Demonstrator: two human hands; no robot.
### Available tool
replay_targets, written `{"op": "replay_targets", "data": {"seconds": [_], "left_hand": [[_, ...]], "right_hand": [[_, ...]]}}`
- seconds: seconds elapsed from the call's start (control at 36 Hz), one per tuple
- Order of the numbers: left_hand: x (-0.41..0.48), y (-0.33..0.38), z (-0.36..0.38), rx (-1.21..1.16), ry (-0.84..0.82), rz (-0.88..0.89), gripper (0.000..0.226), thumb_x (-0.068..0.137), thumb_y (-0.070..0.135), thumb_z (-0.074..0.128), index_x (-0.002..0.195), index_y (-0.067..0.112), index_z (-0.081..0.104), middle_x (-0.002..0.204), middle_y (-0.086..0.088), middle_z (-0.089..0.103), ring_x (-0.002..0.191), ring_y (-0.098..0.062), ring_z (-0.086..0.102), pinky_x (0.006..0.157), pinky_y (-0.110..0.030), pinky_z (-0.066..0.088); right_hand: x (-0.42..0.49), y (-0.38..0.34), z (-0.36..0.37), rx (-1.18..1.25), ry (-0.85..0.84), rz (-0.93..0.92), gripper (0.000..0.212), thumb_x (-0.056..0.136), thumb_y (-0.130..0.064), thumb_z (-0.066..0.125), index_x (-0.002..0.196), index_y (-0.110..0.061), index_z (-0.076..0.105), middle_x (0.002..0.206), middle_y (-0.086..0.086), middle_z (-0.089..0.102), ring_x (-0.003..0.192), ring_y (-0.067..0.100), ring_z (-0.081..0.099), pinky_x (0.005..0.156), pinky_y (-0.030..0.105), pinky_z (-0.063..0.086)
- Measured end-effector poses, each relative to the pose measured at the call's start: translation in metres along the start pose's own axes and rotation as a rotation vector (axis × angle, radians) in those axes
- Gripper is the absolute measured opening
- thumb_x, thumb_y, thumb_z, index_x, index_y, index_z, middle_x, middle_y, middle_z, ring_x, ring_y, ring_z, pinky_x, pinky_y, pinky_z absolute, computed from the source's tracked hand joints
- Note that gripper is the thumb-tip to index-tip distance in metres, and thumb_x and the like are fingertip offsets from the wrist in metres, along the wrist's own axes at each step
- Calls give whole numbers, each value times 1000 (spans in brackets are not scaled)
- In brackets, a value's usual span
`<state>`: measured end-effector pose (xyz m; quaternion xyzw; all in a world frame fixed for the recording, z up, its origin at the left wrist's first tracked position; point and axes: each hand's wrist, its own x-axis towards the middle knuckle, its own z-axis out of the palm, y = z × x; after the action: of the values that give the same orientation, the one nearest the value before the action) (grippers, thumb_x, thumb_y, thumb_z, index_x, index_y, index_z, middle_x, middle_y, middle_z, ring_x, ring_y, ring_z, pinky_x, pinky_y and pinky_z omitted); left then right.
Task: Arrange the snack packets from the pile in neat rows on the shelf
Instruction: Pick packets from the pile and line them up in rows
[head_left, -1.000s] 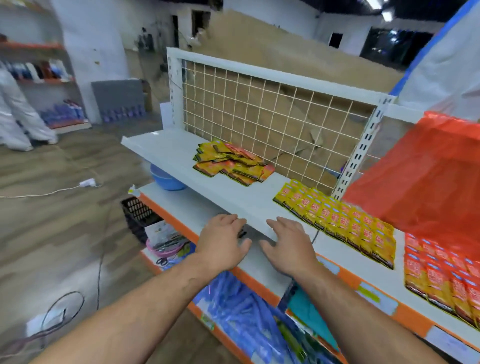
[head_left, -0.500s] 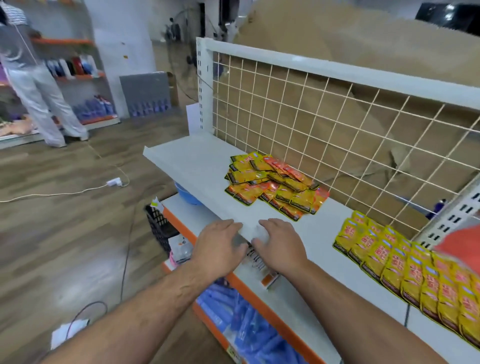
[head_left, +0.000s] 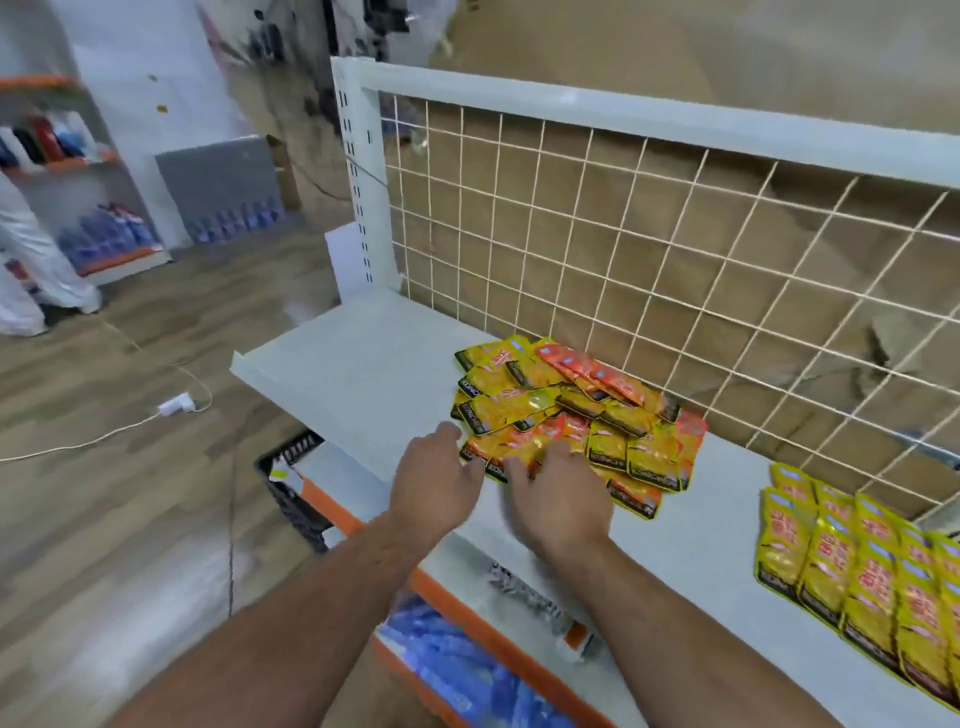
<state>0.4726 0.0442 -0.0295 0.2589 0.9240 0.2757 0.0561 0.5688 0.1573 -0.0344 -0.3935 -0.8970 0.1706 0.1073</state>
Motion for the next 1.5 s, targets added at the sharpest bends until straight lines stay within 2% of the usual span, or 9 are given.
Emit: {"op": "replay_targets", "data": {"seconds": [0.25,0.44,0.64,0.78,1.0,1.19,1.28,1.39,1.5], "left_hand": [[45,-14,9,-143,-27,-40,46,79,50,68,110,23,47,106,5,65,102,-23,64,83,-40,52],[61,-23,12,-90,-122,92,38,78,41,67,105,20,49,101,-2,65,95,-30,65,76,-41,54],[70,-26,0,-77,-349,113,16,69,25,61,67,13,50,72,-2,65,75,-32,63,62,-29,50],[67,-20,-17,-203,-452,78,17,81,14,56,66,11,48,63,3,50,60,-19,48,48,-24,28],[45,-6,-18,-635,-699,-252,6,79,6,56,84,5,54,58,-10,53,46,-18,42,43,-15,21],[-11,14,-2,-707,-833,-168,15,75,0,61,88,7,56,81,-16,61,62,-26,62,44,-22,28],[-36,33,5,-700,-819,-116,14,78,11,67,92,6,66,79,-13,63,61,-24,52,45,-24,33],[-77,62,16,-690,-777,-25,8,86,17,71,87,9,71,74,-9,65,53,-18,49,47,-22,33],[-131,96,27,-655,-780,32,9,83,13,72,79,6,69,72,-20,67,54,-24,51,45,-23,32]], "right_hand": [[12,-27,13,-47,106,269,64,84,-72,50,113,-15,45,106,6,64,98,28,64,64,32,40],[10,-51,13,54,71,445,58,80,-51,70,117,-15,44,116,9,59,106,31,60,74,36,45],[7,-52,3,267,-33,573,39,68,-37,82,90,-17,57,87,2,65,86,25,66,66,30,48],[5,-49,-11,432,-58,622,40,78,-29,80,55,-18,48,60,1,51,55,18,48,46,26,30],[-15,-38,-29,810,-4,769,24,77,-20,75,72,-18,52,61,2,45,48,17,35,44,22,23],[-59,-7,-46,932,80,791,21,84,-10,69,75,-11,51,60,7,48,29,11,38,32,16,26],[-86,16,-58,906,136,769,21,85,-14,69,77,-10,50,62,8,46,41,16,37,41,22,25],[-129,53,-79,945,165,771,17,82,-16,71,76,-10,56,74,15,60,61,29,59,48,37,46],[-182,100,-103,963,188,750,25,84,-15,73,70,-15,52,63,6,53,50,19,44,41,23,32]]}}
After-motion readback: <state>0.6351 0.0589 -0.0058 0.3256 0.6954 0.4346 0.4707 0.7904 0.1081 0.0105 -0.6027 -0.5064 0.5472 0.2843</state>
